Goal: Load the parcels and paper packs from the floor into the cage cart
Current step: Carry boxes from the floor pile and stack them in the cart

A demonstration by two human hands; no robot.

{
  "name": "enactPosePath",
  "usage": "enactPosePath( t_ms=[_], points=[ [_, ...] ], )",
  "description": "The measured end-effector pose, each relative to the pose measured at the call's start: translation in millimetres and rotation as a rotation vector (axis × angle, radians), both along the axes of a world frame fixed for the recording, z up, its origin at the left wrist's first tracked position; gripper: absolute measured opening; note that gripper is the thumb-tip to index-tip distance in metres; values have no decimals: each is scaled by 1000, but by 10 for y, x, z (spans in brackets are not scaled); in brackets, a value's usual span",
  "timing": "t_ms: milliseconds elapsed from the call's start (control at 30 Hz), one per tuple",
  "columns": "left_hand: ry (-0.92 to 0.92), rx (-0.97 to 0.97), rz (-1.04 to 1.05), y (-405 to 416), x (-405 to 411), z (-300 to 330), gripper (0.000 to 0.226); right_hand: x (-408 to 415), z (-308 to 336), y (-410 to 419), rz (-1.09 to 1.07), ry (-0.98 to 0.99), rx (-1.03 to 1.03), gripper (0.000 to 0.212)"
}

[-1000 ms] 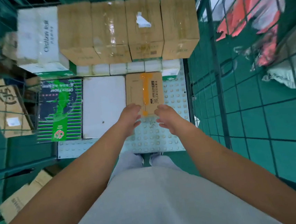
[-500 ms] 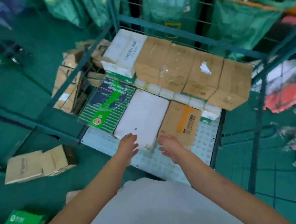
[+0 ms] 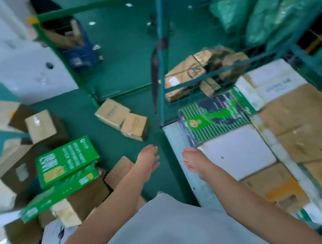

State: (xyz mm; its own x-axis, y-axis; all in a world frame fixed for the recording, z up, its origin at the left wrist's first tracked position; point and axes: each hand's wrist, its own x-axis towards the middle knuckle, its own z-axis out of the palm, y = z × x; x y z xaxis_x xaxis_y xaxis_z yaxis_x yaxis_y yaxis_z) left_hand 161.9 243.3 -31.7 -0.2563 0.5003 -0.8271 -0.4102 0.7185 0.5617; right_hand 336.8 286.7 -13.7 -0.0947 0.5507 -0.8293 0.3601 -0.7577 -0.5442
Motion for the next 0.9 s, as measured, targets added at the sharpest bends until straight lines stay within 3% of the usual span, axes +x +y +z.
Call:
enactPosePath(
  t_ms=[233, 367, 533, 900],
  points=[
    [-73, -13, 309, -541, -755, -109, 39, -1040, -33, 63, 313, -21, 9, 29],
    [-149, 22, 474, -778, -1069, -109, 14, -1529, -103, 74, 496, -26, 26, 31],
    [-143, 73, 580, -917, -1418, -184, 17, -2092, -135, 144, 680, -23, 27, 26],
    [-95, 14, 809, 34, -2124, -374, 17, -3151, -396, 1291, 892, -43, -19, 24]
  ],
)
